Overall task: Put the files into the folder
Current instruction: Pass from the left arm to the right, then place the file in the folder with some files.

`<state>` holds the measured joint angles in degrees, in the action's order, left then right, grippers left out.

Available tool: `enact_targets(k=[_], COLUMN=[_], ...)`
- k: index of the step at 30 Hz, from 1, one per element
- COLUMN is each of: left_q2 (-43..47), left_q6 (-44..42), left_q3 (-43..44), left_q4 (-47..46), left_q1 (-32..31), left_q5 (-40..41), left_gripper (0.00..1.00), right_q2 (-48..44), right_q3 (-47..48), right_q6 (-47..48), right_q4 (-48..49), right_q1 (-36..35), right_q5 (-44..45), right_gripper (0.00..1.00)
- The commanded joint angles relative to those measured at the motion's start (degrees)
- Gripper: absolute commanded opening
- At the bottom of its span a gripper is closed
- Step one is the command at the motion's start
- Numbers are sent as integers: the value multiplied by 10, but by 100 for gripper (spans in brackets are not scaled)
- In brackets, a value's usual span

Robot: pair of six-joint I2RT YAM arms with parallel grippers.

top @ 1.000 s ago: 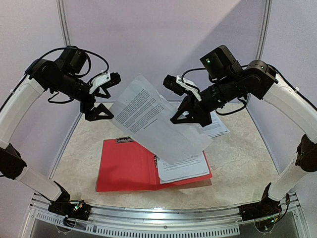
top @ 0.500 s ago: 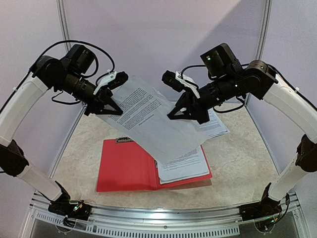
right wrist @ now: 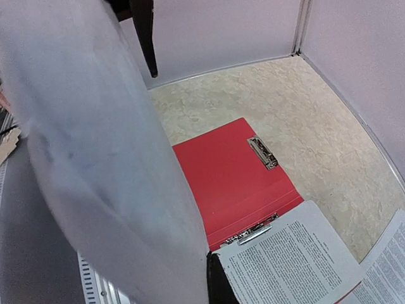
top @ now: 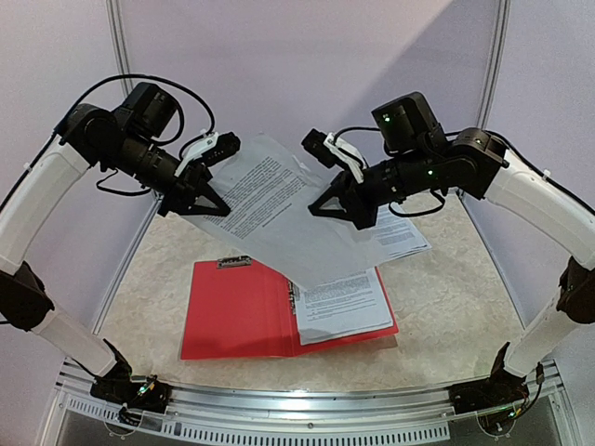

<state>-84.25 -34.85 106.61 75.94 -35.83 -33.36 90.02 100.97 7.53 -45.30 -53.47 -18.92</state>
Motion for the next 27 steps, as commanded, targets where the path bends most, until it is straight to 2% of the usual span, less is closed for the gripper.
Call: enact_targets(k=[1,2,3,7,10,18,22,27], left_q2=[5,7,8,9,8,-17,-40,-72], left_q6=[18,24,27,37,46,56,60,68], left_q3=[-6,-12,-15,-57,-119,-338,-401,-433], left_q4=[7,-4,-10,-39,-66,-173,-204,-224], left_q1=[-3,-1,4,39,77,154,161,162], left_q5=[57,83,111,208,262,401,416,397], left_gripper=[77,95,99,100,99,100,100,99], right_q2=[8,12,16,35,53,104,118,130], right_q3=[3,-3,-14,-82,-146,-235,-269,-298], right_q6=[-124,-161,-188,-300,-343,-393,-405,-419], right_q4=[4,0,-1,11,61,130,158,191], right_q1=[53,73,94,161,192,239,251,252], right_q5=[4,-12,-33,-100,-169,-182,-179,-179], right_gripper=[0,0,0,0,0,0,0,0])
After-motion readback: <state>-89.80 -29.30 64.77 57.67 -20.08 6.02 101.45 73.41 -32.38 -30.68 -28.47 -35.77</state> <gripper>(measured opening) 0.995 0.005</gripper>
